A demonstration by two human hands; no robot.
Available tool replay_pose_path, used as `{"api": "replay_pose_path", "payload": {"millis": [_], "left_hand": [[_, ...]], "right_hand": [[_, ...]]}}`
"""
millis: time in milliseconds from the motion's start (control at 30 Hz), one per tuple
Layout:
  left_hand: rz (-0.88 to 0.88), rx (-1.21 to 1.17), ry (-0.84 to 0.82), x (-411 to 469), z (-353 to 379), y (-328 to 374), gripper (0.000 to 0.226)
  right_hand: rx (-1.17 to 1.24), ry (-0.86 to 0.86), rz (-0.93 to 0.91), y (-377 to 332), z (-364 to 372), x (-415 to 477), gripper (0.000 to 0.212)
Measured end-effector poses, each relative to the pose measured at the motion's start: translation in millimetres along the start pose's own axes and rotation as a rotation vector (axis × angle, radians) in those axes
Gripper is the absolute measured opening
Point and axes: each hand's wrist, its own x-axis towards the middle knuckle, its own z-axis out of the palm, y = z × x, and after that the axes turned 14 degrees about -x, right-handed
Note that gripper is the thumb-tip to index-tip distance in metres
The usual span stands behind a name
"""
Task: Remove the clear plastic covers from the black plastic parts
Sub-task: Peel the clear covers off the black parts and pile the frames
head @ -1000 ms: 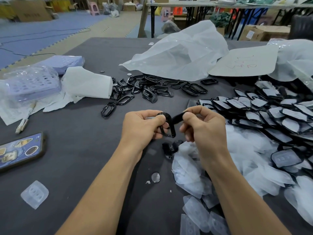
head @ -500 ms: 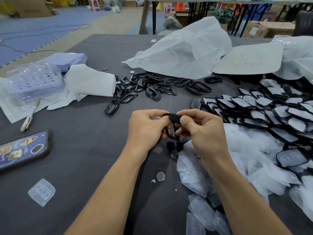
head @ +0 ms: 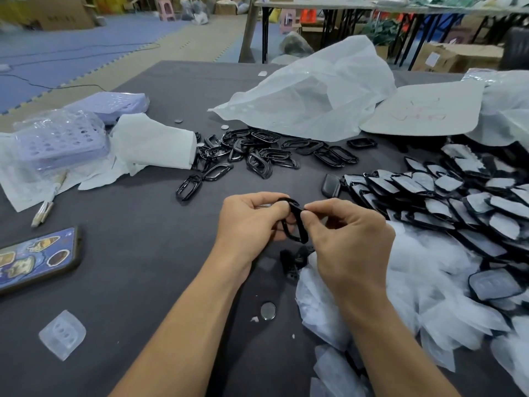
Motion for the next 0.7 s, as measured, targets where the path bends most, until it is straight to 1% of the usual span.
{"api": "replay_pose_path", "payload": {"millis": [67, 133, 233, 300, 400, 467, 533, 567, 633, 700], "left_hand": [[-0.048, -0.115, -0.019, -2.8, 2.3, 3.0, 0.015], [-0.070, -0.166, -0.034, -3.4, 3.6, 4.1, 0.017], [-0.085, -0.165, -0.064, -5.5, 4.2, 4.6, 0.017], [-0.088, -0.142, -0.073, -6.3, 3.5, 4.5, 0.015], [-0.076, -0.112, -0.033, -4.4, 1.0, 3.7, 0.020], [-0.062, -0.110, -0.029, -4.1, 0.0, 3.4, 0.022], [-0.051, -0.114, -0.033, -4.9, 0.6, 3.8, 0.023], [-0.046, -0.116, -0.033, -5.2, 1.2, 3.9, 0.023], [-0.031, -0.121, -0.031, -6.1, 2.6, 3.8, 0.023], [-0.011, -0.121, -0.013, -6.9, 3.4, 3.6, 0.023]], "right_hand": [[-0.036, -0.006, -0.082, -3.4, 0.8, -3.3, 0.012], [-0.057, -0.005, -0.146, -3.9, 2.6, -4.4, 0.014], [-0.082, -0.003, -0.232, -2.6, 4.3, -4.7, 0.013], [-0.096, -0.022, -0.238, -2.8, 4.5, -4.8, 0.010], [-0.021, -0.107, -0.129, -2.4, 4.2, -3.4, 0.010], [0.071, -0.102, 0.002, -1.0, 3.4, -0.9, 0.009], [0.101, -0.082, 0.113, 1.7, 2.9, 2.7, 0.009], [0.124, -0.109, 0.155, 3.1, 3.2, 4.2, 0.010], [0.215, -0.220, 0.215, 4.1, 3.1, 6.0, 0.011], [0.266, -0.306, 0.223, 3.3, 2.2, 6.6, 0.013]]}}
